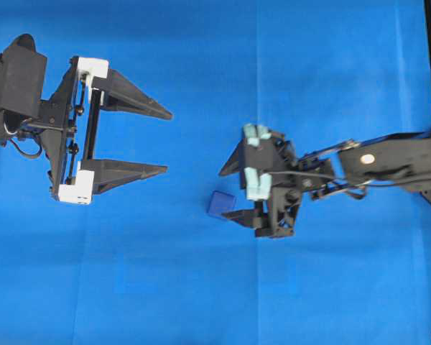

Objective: Handover the blue block to the right arm after grasping it with the left arm, then place it in the designated position.
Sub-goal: 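Open the right gripper, release the cube, and retract right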

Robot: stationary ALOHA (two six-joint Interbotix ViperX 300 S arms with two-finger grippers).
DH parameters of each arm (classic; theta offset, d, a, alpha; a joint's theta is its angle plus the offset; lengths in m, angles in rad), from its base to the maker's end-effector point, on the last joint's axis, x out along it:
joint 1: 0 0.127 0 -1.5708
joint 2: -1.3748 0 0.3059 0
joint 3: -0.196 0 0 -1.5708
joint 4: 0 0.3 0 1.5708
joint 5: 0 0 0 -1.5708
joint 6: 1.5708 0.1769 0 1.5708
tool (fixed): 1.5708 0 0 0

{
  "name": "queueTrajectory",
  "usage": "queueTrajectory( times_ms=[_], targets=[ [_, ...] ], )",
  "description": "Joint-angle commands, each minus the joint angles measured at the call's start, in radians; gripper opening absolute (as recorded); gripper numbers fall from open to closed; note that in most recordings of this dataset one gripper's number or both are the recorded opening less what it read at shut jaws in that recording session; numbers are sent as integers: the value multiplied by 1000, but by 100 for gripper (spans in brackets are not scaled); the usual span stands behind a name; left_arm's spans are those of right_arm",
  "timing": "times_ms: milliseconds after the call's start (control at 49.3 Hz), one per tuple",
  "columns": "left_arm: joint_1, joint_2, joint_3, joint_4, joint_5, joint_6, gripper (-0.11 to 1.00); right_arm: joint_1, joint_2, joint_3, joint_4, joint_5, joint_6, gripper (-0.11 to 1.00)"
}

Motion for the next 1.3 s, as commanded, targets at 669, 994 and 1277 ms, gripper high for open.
queueTrajectory(
  times_ms=[669,994,1277],
  targets=[
    [-2,-12,-12,0,-6,-6,93,8,-526,-12,-94,337,-6,93],
    [-2,-11,-12,0,-11,-6,93,8,-528,-3,-110,333,-6,93],
    [-2,-12,-12,2,-11,-6,93,8,-532,5,-144,250,-3,93]
  ],
)
